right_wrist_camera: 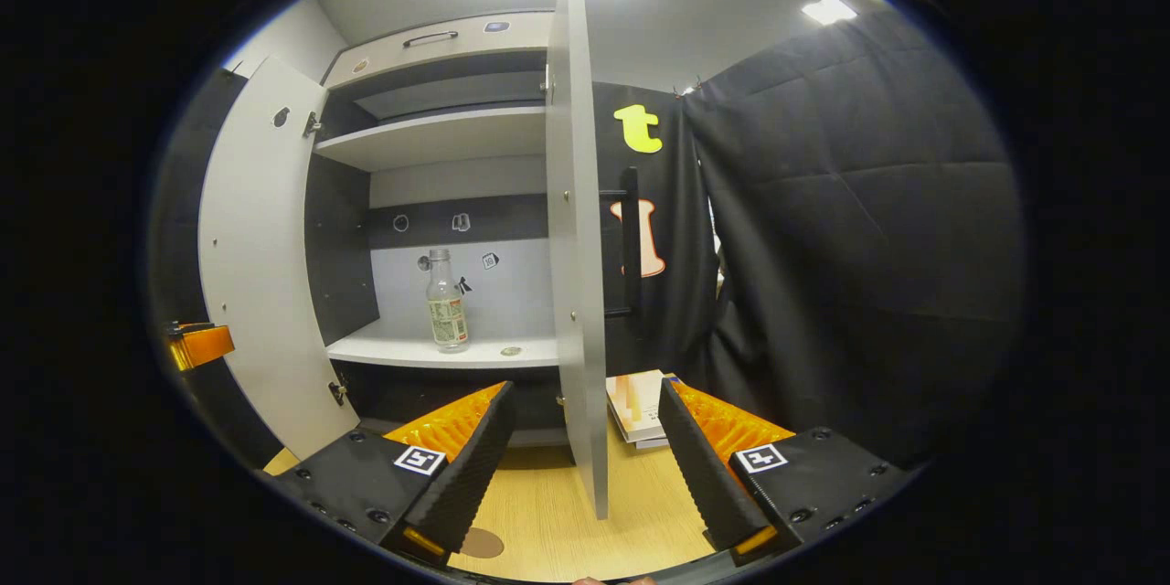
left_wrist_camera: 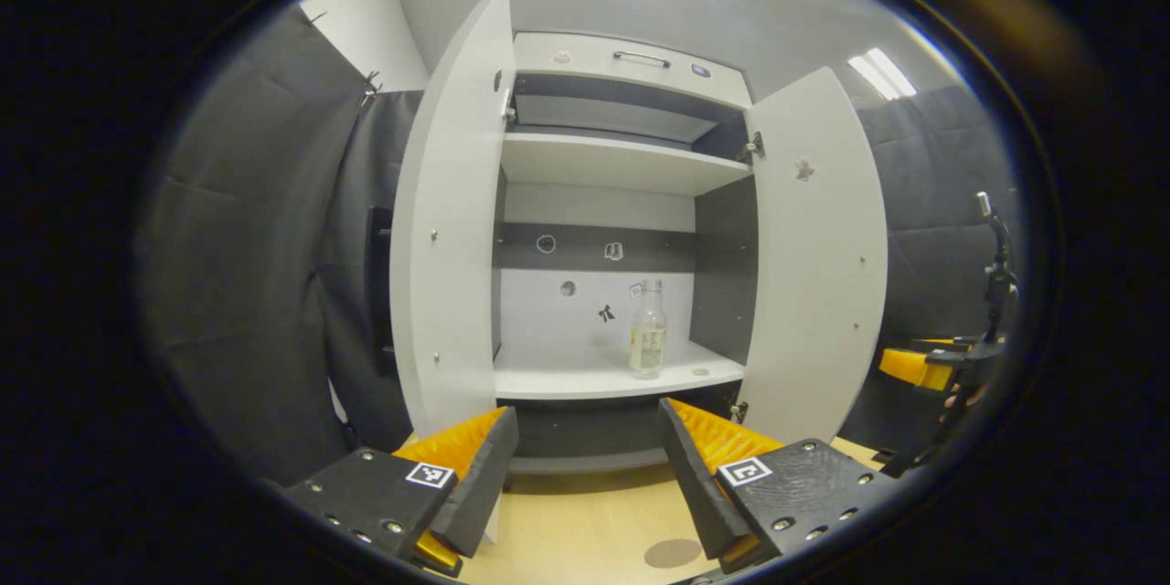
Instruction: Grasp the bottle in the cabinet with the left hand and place it on the coaster, then close the right door with the right hand and the left door with the left hand.
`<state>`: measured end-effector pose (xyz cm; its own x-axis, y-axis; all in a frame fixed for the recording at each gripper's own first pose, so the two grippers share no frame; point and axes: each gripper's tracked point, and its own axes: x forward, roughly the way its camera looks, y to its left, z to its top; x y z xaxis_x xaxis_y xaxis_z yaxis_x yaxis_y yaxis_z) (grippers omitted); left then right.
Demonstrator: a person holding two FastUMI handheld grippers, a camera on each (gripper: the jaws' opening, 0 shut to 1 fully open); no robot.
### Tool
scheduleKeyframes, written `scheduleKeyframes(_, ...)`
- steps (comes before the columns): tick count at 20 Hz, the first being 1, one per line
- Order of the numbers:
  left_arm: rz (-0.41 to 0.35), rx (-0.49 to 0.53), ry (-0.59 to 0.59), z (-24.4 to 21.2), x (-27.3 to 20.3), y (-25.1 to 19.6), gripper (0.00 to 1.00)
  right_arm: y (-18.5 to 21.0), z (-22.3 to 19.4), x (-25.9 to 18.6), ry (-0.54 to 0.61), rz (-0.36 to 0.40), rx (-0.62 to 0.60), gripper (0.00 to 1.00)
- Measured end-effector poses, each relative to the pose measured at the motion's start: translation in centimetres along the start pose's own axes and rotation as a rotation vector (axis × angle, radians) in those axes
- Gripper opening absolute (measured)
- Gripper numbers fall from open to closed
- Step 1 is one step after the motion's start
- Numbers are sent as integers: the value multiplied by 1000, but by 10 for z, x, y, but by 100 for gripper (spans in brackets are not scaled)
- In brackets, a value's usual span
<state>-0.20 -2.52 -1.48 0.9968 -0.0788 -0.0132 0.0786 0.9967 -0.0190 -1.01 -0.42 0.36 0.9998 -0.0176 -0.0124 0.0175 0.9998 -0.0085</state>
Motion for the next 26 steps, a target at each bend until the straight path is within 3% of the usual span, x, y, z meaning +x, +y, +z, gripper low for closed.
scheduleKeyframes(2,-6,-7,5,-1,7,-2,89,-7,1,0,2,-13,-1,95)
scheduleKeyframes(4,-10,-9,10,-3,13,-5,90,-13,1,1,6,-27,-1,99)
scheduleKeyframes(10,-45,-28,20,-3,40,-20,89,-44,3,3,9,-94,13,99)
scheduleKeyframes(11,-48,-31,25,-4,49,-24,89,-52,1,5,20,-110,8,95)
scheduleKeyframes(14,-79,-53,21,2,81,-42,89,-79,3,10,16,-164,-13,99)
scheduleKeyframes(26,-105,-38,16,39,243,-64,89,-167,5,40,-22,-356,61,99)
